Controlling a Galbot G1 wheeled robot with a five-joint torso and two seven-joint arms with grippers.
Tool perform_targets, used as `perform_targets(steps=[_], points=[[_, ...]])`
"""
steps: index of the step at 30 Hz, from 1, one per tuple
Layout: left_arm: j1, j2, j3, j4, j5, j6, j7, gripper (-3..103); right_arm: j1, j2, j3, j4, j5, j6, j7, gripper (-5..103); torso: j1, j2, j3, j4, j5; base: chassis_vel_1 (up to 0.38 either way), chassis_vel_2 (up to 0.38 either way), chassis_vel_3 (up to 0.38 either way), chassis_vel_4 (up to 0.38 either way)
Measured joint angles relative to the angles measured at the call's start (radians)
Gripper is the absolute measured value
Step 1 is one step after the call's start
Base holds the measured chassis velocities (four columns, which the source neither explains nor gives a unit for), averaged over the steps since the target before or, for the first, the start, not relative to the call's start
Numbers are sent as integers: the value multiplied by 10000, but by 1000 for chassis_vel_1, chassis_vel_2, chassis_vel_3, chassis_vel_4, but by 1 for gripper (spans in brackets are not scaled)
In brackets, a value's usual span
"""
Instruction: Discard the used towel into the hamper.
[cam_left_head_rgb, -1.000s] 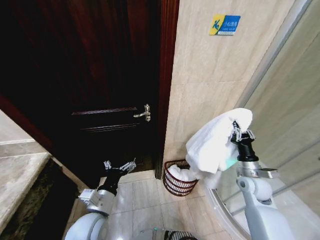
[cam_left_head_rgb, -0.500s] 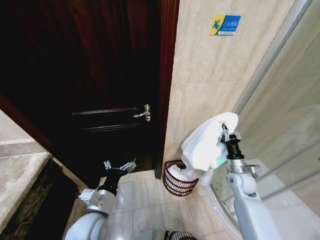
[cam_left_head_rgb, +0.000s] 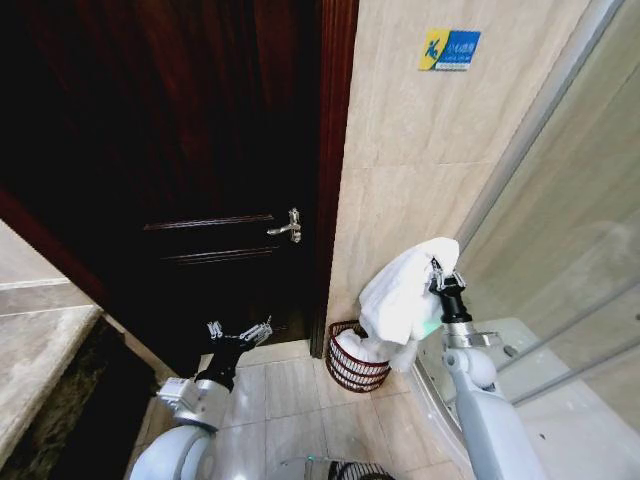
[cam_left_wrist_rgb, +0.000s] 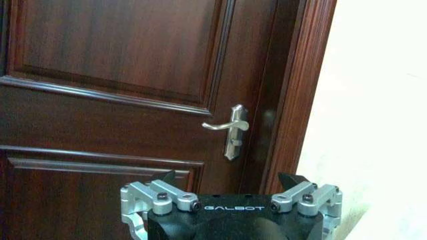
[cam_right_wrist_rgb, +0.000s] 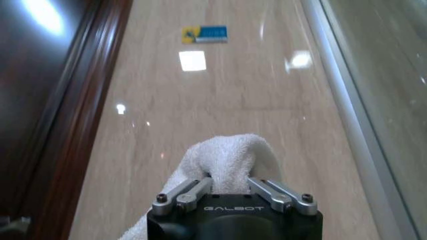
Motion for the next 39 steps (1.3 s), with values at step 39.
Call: perform_targets(steps=[39], points=[[0,0,0,-1,0,0,0,100,1363,1070,-1004,-2893,-94,348,-573,8,0,0,0,2,-1,0,0,0,0]])
